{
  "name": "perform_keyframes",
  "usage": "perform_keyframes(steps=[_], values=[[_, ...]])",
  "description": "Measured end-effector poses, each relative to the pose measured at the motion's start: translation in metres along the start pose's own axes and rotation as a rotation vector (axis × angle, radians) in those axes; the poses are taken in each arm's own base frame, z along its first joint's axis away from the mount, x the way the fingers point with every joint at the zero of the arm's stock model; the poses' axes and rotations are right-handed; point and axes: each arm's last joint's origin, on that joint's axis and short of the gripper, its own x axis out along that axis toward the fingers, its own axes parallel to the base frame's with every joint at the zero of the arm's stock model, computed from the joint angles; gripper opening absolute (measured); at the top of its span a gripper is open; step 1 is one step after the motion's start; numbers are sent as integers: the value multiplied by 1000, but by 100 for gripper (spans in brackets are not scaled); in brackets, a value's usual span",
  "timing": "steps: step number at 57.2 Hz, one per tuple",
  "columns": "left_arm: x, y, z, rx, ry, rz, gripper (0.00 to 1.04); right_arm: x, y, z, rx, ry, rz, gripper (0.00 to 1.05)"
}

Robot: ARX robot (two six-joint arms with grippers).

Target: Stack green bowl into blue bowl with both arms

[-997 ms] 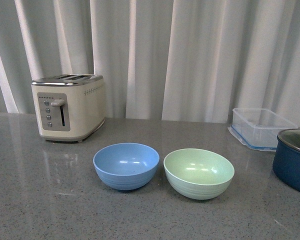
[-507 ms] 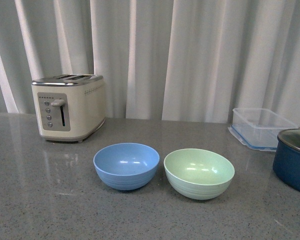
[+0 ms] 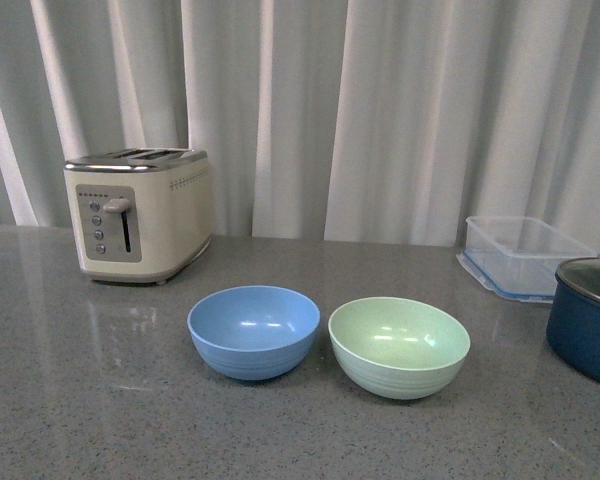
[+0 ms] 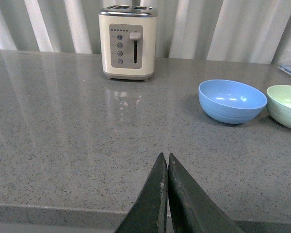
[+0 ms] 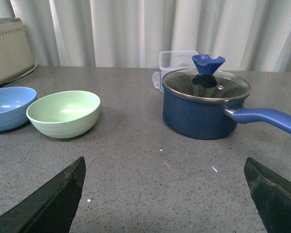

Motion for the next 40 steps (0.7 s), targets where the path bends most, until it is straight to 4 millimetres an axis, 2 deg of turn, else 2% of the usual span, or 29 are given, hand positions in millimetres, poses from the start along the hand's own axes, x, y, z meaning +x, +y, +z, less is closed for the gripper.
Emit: perform_keyframes(steps=[3, 7, 9, 11, 16, 20, 22, 23, 32, 38, 40], values=[[0, 0, 0, -1, 0, 0, 5, 0, 0, 0, 0, 0, 0, 95], [0, 0, 0, 0, 0, 0, 22, 0, 0, 0, 0, 0, 0, 95], [0, 0, 0, 0, 0, 0, 27, 0, 0, 0, 2, 4, 0, 95], [0, 0, 0, 0, 0, 1, 34, 0, 1, 0, 17, 97, 11, 95], [0, 0, 0, 0, 0, 0, 49, 6, 5, 10, 74, 571, 26, 95], [0, 0, 0, 0, -1, -2, 60, 17, 10, 17, 81, 756, 39, 95], [0, 0, 0, 0, 0, 0, 67, 26, 13, 22, 83, 792, 52, 95], [0, 0, 0, 0, 0, 0, 70, 38, 18, 30, 79, 809, 70, 95], [0, 0, 0, 0, 0, -1, 98, 91, 42, 69, 68, 793, 134, 95], [0, 0, 0, 0, 0, -1, 98, 136, 63, 88, 92, 818, 154, 95], [0, 0, 0, 0, 0, -1, 98, 144, 66, 90, 100, 824, 153, 95]])
